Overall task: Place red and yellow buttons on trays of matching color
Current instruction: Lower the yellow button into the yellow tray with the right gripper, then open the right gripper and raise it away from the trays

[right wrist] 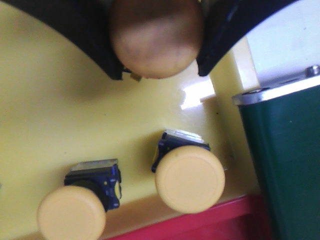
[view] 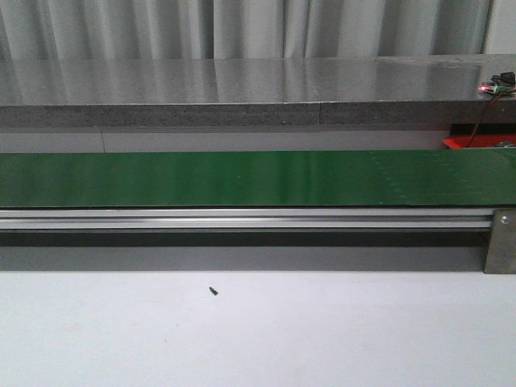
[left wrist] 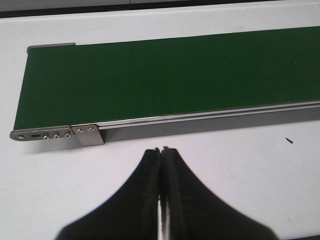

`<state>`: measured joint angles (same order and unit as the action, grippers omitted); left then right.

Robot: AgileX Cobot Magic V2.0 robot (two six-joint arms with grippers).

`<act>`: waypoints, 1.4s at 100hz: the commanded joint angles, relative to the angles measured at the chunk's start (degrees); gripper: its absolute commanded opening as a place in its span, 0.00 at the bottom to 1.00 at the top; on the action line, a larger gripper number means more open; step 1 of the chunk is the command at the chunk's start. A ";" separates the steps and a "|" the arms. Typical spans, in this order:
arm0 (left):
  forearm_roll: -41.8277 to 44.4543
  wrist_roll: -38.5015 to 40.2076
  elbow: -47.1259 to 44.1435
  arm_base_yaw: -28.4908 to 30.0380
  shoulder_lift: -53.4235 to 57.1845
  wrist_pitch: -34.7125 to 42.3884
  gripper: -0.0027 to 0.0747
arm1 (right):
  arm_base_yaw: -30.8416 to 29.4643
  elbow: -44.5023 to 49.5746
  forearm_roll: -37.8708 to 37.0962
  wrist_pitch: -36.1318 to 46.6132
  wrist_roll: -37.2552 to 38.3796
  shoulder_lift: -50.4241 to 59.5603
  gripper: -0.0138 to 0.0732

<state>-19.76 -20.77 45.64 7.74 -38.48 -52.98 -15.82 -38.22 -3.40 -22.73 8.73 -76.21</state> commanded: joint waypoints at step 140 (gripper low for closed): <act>-1.37 0.16 1.44 -0.38 -0.09 3.50 0.01 | 2.93 -1.25 0.08 -1.06 -8.73 24.63 0.08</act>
<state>-19.76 -20.77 45.64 7.74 -38.48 -52.98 -14.50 -38.22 -3.43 -26.42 1.56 -54.48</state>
